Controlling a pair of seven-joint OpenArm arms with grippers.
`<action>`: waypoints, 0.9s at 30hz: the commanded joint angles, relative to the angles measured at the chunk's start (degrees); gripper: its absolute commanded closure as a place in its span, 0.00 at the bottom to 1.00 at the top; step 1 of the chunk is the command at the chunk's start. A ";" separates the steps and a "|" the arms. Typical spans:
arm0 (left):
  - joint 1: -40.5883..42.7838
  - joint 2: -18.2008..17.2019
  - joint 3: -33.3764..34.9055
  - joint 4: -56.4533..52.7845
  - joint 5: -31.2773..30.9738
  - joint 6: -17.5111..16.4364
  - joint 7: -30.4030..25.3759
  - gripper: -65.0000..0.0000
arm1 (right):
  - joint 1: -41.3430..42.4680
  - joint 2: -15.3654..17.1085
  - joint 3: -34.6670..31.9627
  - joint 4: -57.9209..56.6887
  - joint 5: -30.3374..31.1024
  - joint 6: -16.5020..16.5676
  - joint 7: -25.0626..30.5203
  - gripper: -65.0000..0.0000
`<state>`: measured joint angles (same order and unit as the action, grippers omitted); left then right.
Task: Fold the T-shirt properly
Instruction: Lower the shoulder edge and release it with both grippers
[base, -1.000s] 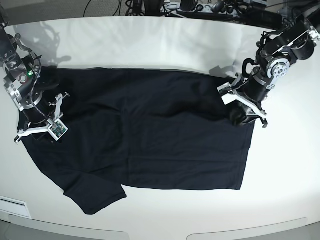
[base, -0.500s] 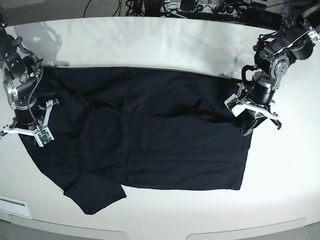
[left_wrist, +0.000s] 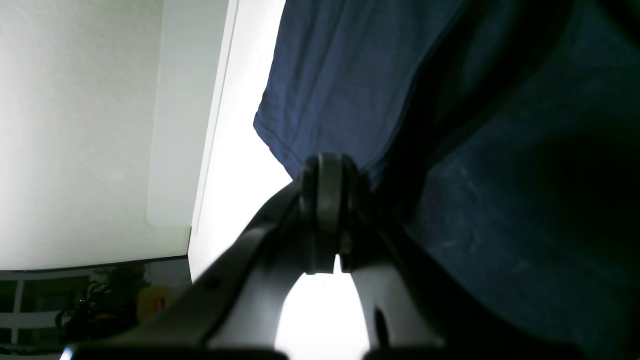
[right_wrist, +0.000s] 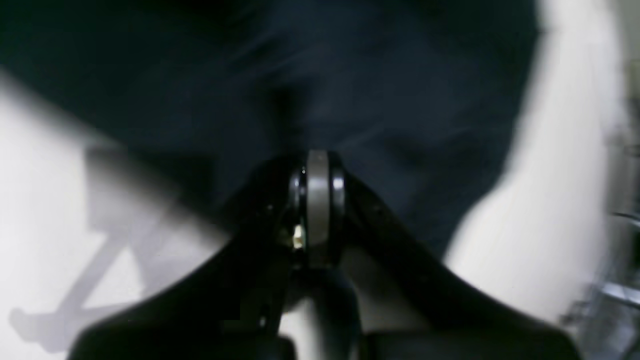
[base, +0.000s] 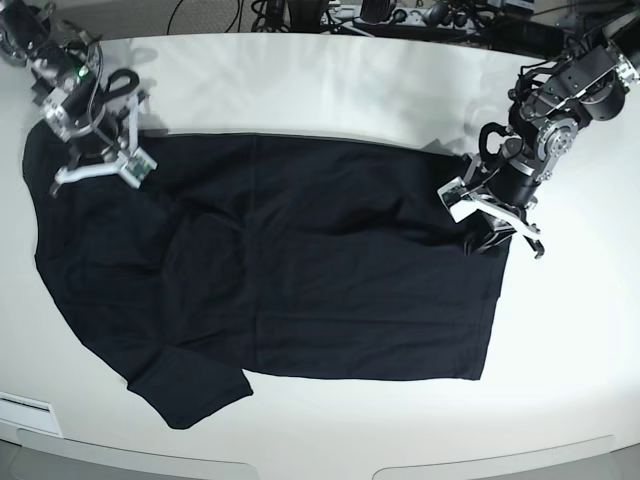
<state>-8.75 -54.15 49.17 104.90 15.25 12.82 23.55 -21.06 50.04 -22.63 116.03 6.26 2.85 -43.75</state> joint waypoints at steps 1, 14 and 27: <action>-0.98 -0.92 -0.52 0.72 0.59 1.07 -0.79 1.00 | -0.24 0.50 0.55 0.09 -0.61 -0.26 0.81 1.00; -0.96 -0.94 -0.52 0.72 0.72 1.05 -0.68 1.00 | -0.57 -0.48 0.57 -9.73 -11.17 -4.46 1.05 1.00; -0.48 -0.94 -0.52 0.72 0.55 0.57 -0.61 1.00 | 11.93 0.15 0.55 -12.81 -9.27 -7.89 0.70 1.00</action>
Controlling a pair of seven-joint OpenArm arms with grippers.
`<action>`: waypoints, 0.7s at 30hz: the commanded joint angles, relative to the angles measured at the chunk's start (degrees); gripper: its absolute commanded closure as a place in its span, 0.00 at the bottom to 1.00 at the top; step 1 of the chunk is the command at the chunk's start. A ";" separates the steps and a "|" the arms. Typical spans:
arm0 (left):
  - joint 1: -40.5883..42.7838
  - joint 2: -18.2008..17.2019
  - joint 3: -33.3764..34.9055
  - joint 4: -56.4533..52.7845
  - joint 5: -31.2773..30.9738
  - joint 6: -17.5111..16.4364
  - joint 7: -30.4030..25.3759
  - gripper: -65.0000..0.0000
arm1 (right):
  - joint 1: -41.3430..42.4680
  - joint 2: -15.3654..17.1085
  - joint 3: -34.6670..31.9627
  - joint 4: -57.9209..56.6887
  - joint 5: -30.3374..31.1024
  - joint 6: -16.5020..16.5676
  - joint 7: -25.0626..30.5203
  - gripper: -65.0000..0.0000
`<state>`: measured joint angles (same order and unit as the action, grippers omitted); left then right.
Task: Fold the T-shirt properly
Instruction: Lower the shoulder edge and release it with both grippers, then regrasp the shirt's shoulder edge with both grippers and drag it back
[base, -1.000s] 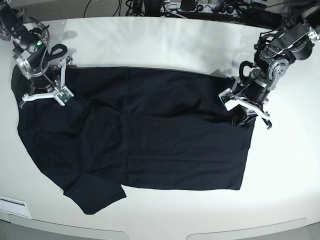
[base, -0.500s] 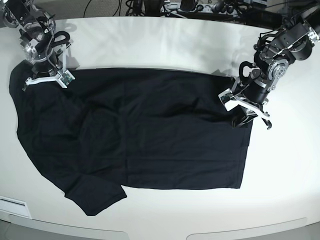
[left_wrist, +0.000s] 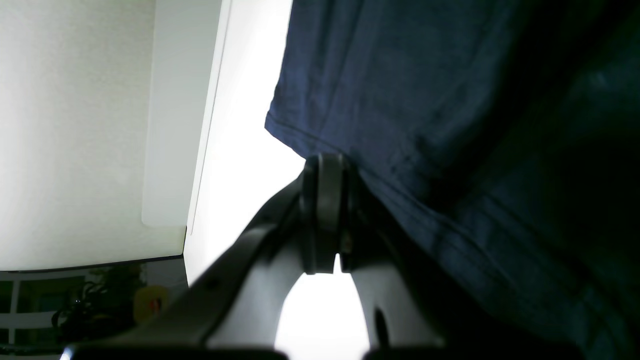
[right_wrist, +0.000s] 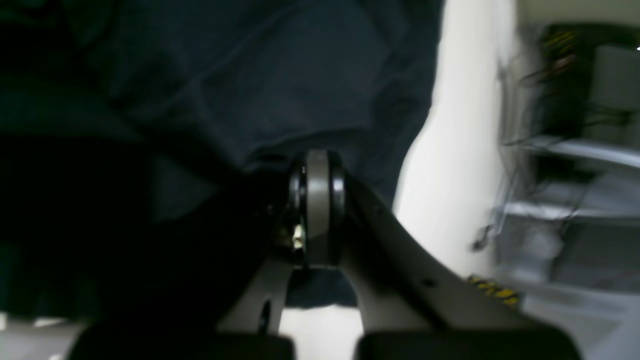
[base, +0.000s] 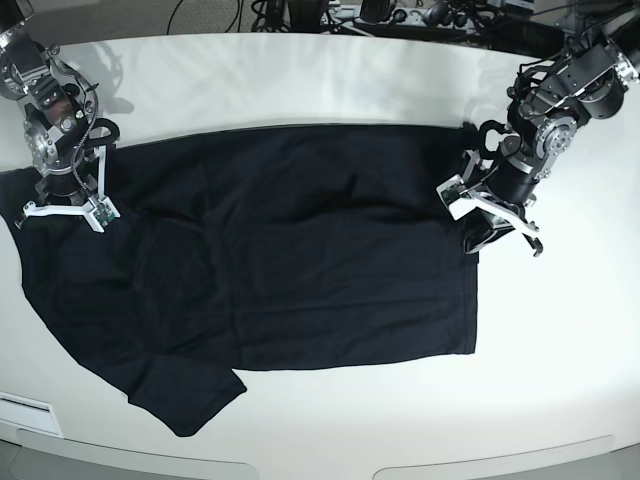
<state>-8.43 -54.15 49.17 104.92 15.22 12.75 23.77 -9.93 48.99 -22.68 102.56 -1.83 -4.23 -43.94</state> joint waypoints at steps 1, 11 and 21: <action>-0.81 -0.94 -0.52 0.70 0.57 0.63 -0.83 1.00 | 1.09 1.20 0.61 0.55 -1.18 -0.46 1.60 1.00; -0.83 -0.92 -0.52 0.76 0.55 -0.52 -1.36 1.00 | 10.19 2.29 0.66 -0.66 -10.62 -11.93 2.71 1.00; -0.85 -0.76 -0.52 5.73 -10.71 -12.37 -8.31 1.00 | 8.04 2.43 0.66 8.31 -1.97 -7.80 -1.29 1.00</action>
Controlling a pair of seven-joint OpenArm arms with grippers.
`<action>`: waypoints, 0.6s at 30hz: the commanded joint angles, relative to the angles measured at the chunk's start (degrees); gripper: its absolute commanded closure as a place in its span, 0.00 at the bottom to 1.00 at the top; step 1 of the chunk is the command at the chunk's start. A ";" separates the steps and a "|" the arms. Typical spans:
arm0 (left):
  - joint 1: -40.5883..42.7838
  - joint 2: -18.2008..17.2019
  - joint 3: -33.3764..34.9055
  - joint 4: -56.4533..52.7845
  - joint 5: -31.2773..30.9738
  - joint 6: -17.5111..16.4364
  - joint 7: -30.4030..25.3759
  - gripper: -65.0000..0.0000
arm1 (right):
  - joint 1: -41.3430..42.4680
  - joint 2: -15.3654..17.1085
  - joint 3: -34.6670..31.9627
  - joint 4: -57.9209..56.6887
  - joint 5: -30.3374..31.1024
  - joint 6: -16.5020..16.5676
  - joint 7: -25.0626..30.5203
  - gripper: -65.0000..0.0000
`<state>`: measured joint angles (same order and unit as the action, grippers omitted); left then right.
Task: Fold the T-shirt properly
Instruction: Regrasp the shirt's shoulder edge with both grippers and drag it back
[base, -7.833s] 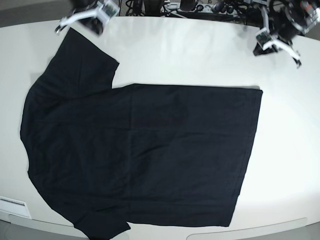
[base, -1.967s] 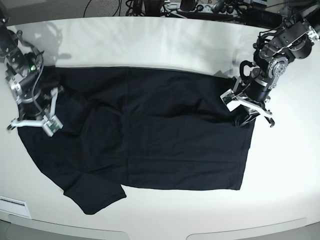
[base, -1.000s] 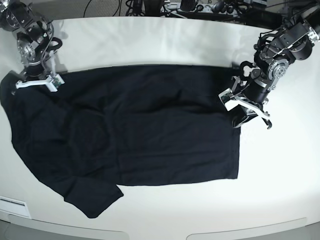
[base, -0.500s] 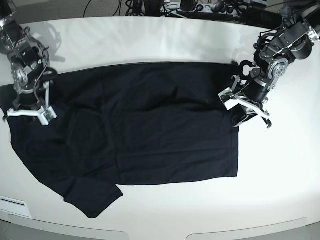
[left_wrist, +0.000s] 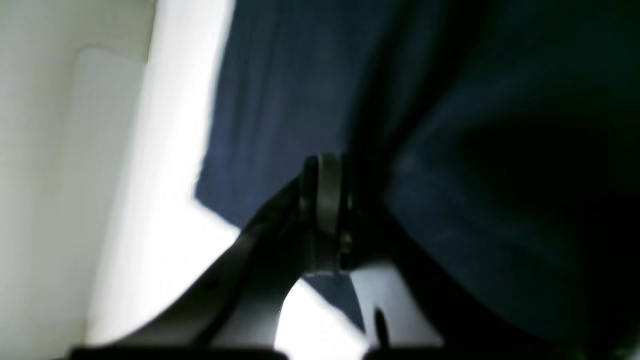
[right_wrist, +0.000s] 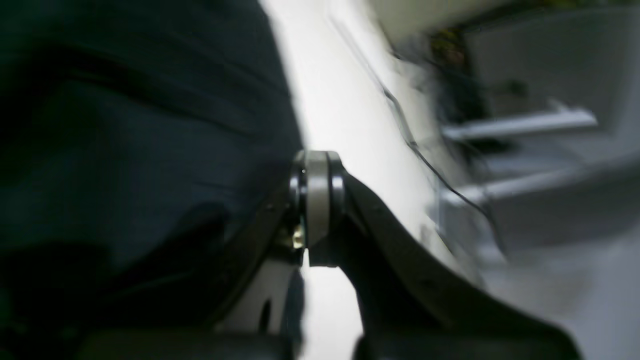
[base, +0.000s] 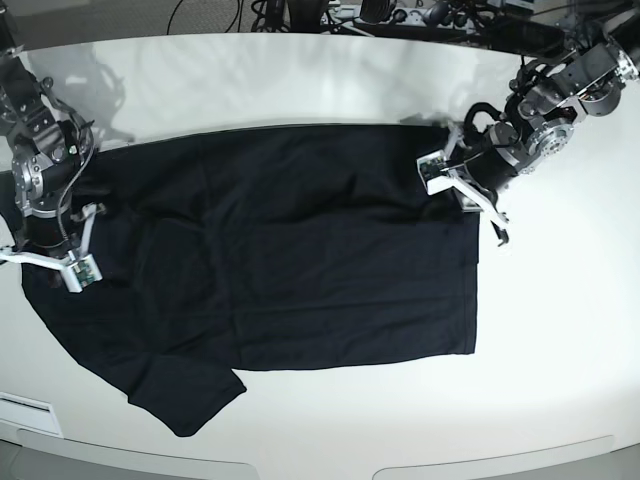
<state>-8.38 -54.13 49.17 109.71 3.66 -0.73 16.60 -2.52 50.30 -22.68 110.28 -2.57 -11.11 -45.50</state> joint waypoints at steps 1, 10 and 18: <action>-0.87 -0.70 -0.55 1.66 -1.36 1.40 -0.92 1.00 | -0.13 1.11 0.66 1.09 0.50 0.52 0.83 1.00; -0.85 5.14 -0.55 -0.07 -13.68 -1.14 1.49 1.00 | -3.02 -0.90 0.66 1.22 9.46 8.50 1.97 1.00; -1.01 10.38 -0.55 -15.58 -13.25 -4.63 1.38 1.00 | -3.02 -0.59 5.64 1.22 10.03 8.81 1.27 1.00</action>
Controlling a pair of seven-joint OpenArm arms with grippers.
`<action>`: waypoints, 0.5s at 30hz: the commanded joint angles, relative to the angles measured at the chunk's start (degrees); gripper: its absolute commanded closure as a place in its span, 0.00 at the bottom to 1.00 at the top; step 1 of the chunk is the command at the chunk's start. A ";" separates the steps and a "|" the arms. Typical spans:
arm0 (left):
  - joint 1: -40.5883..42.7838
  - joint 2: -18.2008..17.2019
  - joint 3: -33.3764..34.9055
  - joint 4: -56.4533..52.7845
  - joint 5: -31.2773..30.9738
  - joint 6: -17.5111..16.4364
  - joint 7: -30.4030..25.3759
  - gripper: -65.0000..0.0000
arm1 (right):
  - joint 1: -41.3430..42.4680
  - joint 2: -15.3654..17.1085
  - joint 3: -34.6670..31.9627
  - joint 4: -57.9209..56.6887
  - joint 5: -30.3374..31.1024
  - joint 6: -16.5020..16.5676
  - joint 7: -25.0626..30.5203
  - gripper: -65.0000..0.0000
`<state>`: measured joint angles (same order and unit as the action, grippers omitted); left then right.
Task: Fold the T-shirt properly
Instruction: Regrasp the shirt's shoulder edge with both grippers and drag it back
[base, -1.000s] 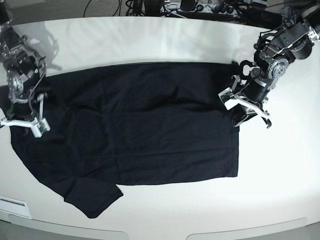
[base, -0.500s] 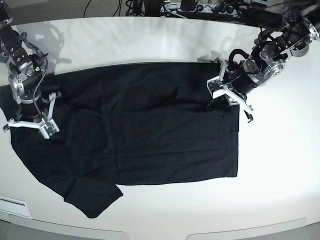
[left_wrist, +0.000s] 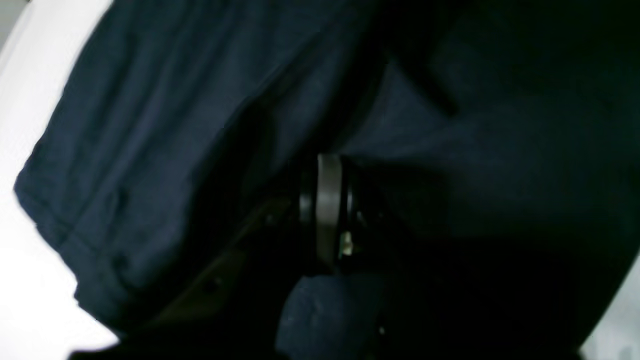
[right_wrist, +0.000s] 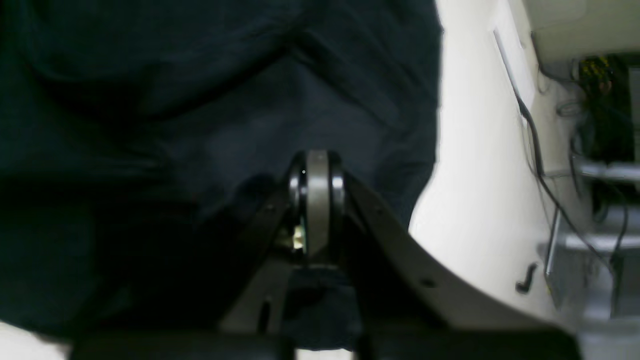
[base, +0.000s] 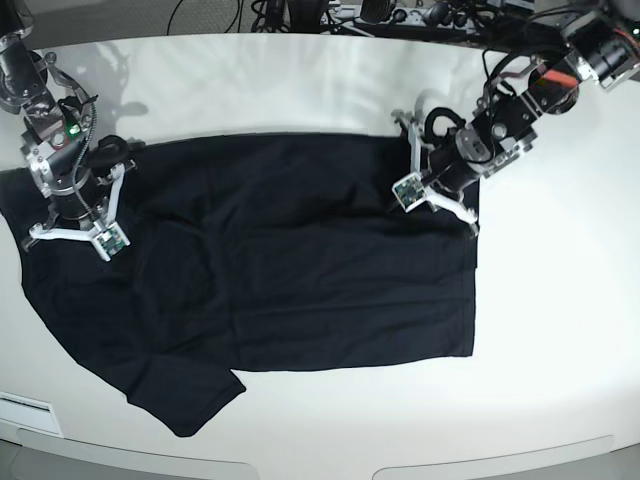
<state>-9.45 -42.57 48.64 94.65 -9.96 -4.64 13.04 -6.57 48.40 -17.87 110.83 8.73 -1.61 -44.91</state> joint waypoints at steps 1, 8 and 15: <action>0.09 -1.22 0.00 -1.29 0.22 -2.25 4.96 1.00 | 1.03 1.29 2.89 0.68 1.07 0.70 0.22 1.00; 0.20 -2.60 -0.02 -0.50 0.15 -3.74 7.04 1.00 | 1.62 1.05 13.99 -8.22 19.37 13.05 0.92 1.00; 0.20 -3.50 -0.02 0.00 0.17 -4.87 7.41 1.00 | 6.64 -4.20 14.16 -27.87 24.30 24.76 2.27 1.00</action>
<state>-9.54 -44.86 48.40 95.15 -10.13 -7.90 14.50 -0.91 42.63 -4.23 82.32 33.36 23.53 -42.85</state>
